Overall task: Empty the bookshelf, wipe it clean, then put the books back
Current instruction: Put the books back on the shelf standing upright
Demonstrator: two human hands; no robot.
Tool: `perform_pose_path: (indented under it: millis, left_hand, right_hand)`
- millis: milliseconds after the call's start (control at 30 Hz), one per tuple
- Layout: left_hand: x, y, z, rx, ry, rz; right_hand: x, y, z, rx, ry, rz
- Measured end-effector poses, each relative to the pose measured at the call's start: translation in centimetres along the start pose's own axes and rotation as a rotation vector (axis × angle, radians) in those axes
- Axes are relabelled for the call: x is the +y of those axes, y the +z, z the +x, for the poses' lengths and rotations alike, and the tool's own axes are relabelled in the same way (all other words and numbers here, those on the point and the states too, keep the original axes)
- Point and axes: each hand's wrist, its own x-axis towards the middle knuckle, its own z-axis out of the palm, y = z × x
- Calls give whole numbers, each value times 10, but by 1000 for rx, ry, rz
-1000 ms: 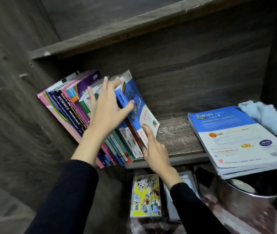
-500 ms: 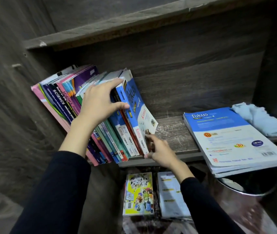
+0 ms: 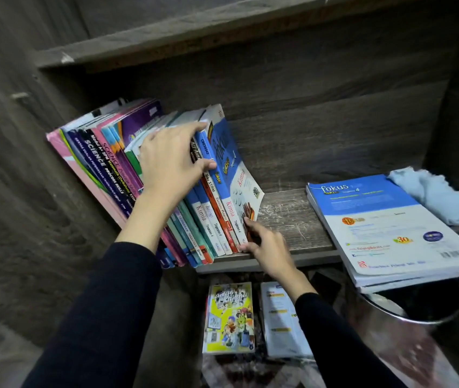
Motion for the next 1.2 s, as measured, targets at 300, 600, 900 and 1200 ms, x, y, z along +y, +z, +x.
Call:
perform_pose_path:
  millis: [300,600,900,1200]
  left_hand:
    - [3,4,-6,-41,10,30]
    - [101,-8,-28,126,-151,-497]
    - [176,94,-88,-1013,-187,-204]
    - [182,146,-111,-1105,-275,-360]
  right_hand:
    - [0,-6,6,-156,47,37]
    - [-3,-133,-16,353,87,-269]
    - [81,-208,-66,332,719,-567]
    - [98,-223,-74,274,761,-496]
